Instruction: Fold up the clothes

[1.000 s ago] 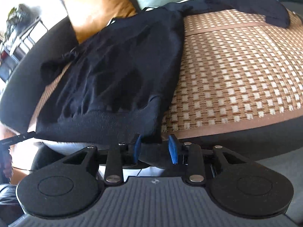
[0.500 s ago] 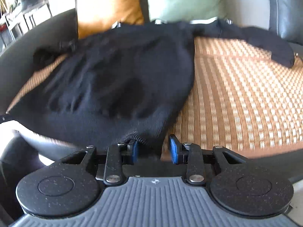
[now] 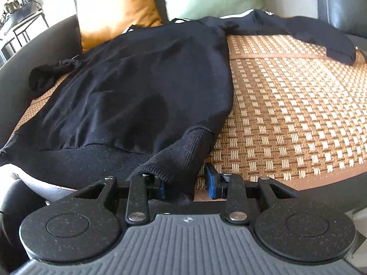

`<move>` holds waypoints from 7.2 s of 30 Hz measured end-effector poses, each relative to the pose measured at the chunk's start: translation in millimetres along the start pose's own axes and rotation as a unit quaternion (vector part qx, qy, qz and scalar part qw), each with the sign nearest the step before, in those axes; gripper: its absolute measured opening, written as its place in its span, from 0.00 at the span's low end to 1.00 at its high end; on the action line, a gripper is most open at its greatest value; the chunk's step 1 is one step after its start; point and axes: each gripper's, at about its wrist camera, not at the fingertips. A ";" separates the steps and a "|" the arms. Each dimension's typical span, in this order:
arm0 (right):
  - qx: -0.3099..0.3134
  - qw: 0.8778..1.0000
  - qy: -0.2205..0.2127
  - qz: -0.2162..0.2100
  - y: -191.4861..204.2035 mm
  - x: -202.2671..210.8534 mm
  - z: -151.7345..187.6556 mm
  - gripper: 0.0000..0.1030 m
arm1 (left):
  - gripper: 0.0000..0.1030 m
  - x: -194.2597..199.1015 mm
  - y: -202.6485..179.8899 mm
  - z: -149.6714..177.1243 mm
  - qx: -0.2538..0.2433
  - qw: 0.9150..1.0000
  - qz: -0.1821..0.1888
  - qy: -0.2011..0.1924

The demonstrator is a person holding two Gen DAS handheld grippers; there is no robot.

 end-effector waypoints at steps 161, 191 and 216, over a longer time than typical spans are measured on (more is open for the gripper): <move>0.117 0.991 -0.058 0.043 -31.4 -67.2 -322.0 0.54 | 0.79 -127.0 -49.6 -201.1 -0.107 0.978 -0.176 -0.046; 0.333 0.935 0.049 -0.112 312.2 -175.3 -254.8 0.57 | 0.02 -117.8 170.9 -266.2 -0.075 0.907 -0.412 -0.042; 0.336 0.928 0.044 -0.151 378.4 -181.8 -266.3 0.61 | 0.77 -59.6 89.8 -156.0 0.119 0.989 -0.085 0.004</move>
Point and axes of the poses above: each gripper's, at about its wrist camera, not at the fingertips, and x roughly against the way its jaws point, y to its left, z to its underside, and after that the axes turned 2 degrees about -x, right-handed
